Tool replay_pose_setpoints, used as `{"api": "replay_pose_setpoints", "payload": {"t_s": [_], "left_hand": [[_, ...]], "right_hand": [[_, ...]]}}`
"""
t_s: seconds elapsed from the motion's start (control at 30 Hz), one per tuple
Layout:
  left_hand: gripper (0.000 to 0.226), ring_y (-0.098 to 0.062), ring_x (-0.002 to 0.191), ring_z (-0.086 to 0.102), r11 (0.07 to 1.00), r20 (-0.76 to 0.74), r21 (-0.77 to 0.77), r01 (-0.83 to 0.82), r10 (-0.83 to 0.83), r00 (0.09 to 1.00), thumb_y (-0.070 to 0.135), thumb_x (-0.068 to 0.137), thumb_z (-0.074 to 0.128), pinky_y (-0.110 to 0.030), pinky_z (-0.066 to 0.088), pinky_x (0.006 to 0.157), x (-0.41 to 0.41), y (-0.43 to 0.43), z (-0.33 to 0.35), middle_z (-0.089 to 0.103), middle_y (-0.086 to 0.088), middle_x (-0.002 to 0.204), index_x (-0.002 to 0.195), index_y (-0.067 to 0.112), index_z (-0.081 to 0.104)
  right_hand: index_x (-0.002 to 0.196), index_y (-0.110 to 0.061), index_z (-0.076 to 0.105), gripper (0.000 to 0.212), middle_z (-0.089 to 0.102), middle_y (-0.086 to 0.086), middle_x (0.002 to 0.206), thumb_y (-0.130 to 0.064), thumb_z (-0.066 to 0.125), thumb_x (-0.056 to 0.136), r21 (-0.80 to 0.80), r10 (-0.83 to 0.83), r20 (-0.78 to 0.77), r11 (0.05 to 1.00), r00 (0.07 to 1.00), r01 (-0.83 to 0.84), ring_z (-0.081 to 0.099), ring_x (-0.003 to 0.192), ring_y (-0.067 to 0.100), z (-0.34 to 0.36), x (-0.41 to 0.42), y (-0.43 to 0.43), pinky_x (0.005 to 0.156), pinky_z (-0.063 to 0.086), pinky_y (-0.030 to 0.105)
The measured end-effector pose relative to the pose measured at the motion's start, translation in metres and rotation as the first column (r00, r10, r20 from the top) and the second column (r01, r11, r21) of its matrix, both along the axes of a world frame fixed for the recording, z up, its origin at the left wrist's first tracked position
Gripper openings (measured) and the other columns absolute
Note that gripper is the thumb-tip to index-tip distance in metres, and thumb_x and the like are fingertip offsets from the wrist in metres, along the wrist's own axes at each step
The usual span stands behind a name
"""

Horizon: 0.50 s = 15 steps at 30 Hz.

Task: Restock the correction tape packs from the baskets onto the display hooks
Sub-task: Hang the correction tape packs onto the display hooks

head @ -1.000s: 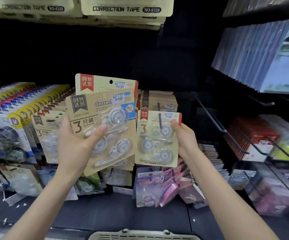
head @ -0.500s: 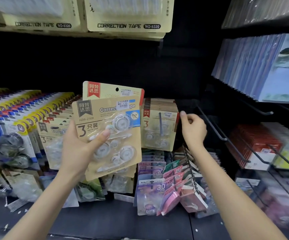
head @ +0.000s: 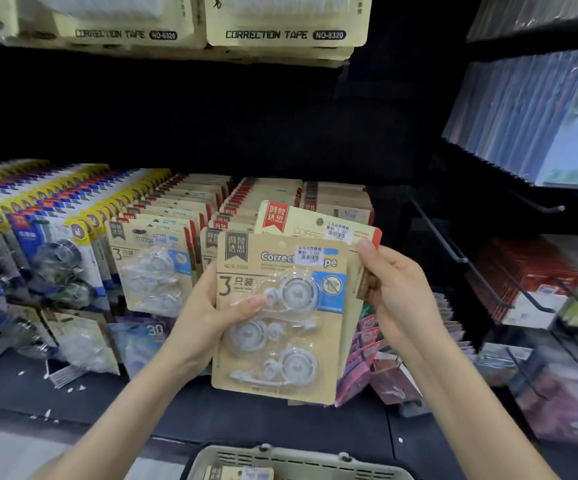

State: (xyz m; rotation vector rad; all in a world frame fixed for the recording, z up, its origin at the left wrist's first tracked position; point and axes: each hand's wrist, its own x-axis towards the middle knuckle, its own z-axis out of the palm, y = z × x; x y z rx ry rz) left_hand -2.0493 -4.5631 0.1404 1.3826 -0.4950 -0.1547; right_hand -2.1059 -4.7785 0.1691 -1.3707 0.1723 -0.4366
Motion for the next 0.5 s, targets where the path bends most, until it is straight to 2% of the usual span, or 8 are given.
{"api": "replay_pose_setpoints", "payload": {"t_s": [0.13,0.23,0.3,0.43,0.5], "left_hand": [[0.091,-0.012,0.098,0.071,0.999,-0.055,-0.02,-0.049,0.047,0.997,0.05,0.039,0.096,-0.02,0.055,0.075,-0.003,0.006,-0.011,0.075,0.003,0.106,0.115,0.019,0.058],[0.057,-0.009,0.089,0.073,0.992,-0.071,-0.024,-0.124,0.122,0.99,0.017,0.058,0.086,-0.018,0.055,0.069,0.002,0.011,-0.013,0.077,0.005,0.095,0.108,0.018,0.06],[0.047,-0.009,0.084,0.073,0.979,-0.081,-0.021,-0.201,0.199,0.977,0.005,0.06,0.075,-0.02,0.056,0.066,0.009,0.013,-0.01,0.077,0.006,0.089,0.103,0.02,0.061],[0.042,-0.021,0.1,0.07,0.958,-0.089,-0.018,-0.286,0.283,0.955,0.0,0.072,0.076,-0.039,0.055,0.086,0.025,0.013,-0.001,0.075,0.002,0.103,0.104,0.024,0.062],[0.044,-0.022,0.103,0.069,0.95,-0.092,-0.029,-0.31,0.306,0.947,0.002,0.073,0.076,-0.039,0.054,0.09,0.03,0.011,0.003,0.073,0.001,0.107,0.109,0.022,0.061]], "right_hand": [[0.099,-0.009,0.072,0.025,0.077,0.007,0.096,-0.024,0.052,0.1,0.004,-0.115,-0.011,0.993,0.993,0.116,0.073,0.091,0.022,-0.009,-0.007,-0.011,0.079,0.059,0.036],[0.101,-0.01,0.071,0.026,0.076,0.01,0.098,-0.025,0.051,0.101,-0.014,-0.174,-0.022,0.985,0.984,0.174,0.073,0.093,0.027,-0.016,-0.011,-0.023,0.086,0.056,0.047],[0.104,-0.011,0.071,0.026,0.075,0.01,0.102,-0.026,0.05,0.102,-0.08,-0.197,-0.033,0.978,0.98,0.194,0.071,0.099,0.029,-0.021,-0.011,-0.032,0.093,0.053,0.054],[0.101,-0.01,0.071,0.026,0.076,0.009,0.098,-0.025,0.051,0.101,-0.226,-0.169,-0.052,0.962,0.984,0.153,0.072,0.096,0.028,-0.025,-0.012,-0.037,0.091,0.054,0.056],[0.099,-0.01,0.072,0.025,0.075,0.009,0.098,-0.026,0.052,0.101,-0.301,-0.151,-0.048,0.945,0.987,0.13,0.072,0.095,0.029,-0.027,-0.011,-0.036,0.09,0.054,0.057]]}}
